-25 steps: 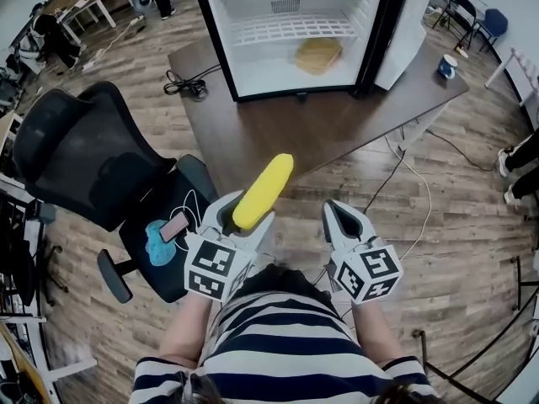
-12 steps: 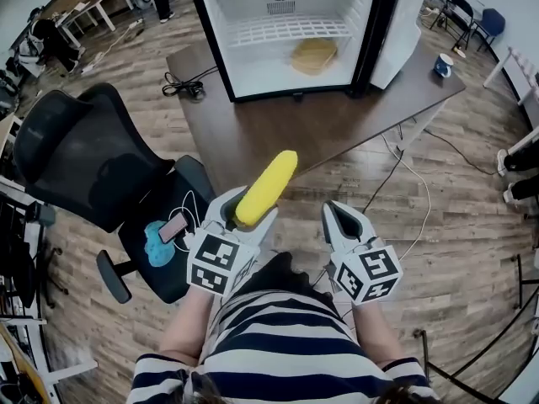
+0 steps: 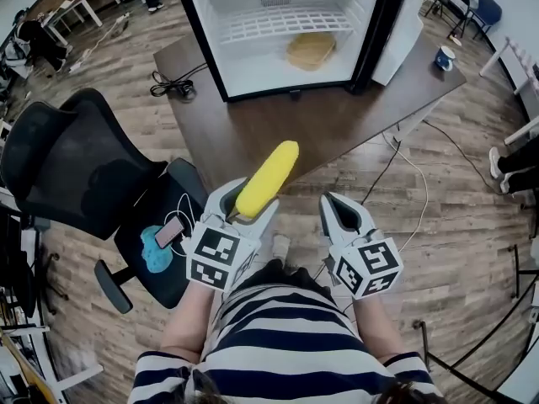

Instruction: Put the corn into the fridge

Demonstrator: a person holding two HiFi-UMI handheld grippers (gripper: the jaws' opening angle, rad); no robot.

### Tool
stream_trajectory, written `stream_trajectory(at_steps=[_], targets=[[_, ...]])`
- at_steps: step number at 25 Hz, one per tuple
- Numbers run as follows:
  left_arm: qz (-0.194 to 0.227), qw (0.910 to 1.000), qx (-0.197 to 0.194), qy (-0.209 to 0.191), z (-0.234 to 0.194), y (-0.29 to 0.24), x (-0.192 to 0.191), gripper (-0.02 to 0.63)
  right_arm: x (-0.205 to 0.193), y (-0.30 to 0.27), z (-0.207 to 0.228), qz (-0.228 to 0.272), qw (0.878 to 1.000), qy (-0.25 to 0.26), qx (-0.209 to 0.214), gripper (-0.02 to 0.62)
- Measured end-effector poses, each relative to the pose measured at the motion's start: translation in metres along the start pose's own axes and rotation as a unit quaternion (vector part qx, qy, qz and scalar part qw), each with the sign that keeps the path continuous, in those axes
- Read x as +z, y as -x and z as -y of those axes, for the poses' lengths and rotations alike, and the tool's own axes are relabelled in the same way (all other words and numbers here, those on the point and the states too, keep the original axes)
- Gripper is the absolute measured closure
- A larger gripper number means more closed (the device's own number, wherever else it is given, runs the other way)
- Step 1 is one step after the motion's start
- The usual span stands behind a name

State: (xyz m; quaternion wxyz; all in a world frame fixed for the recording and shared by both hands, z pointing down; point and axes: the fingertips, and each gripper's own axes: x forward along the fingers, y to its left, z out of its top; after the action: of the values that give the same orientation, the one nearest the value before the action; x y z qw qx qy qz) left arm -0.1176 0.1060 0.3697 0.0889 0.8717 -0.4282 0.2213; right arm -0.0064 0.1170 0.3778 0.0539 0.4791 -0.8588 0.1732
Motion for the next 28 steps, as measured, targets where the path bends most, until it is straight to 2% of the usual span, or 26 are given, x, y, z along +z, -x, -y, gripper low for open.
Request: stream_trajectory(at_steps=[18,28], targets=[[0.008,0.9996,-0.024,-0.008,-0.086,-0.072,0.035,0.606,0.043,-0.114,0.028,-0.007,1.000,0.014,-0.004,0.603],[0.029,0.9987,-0.037,-0.016,-0.114,-0.096,0.065,0.606,0.064,-0.145,0.043,-0.002,1.000,0.015,-0.022,0.603]])
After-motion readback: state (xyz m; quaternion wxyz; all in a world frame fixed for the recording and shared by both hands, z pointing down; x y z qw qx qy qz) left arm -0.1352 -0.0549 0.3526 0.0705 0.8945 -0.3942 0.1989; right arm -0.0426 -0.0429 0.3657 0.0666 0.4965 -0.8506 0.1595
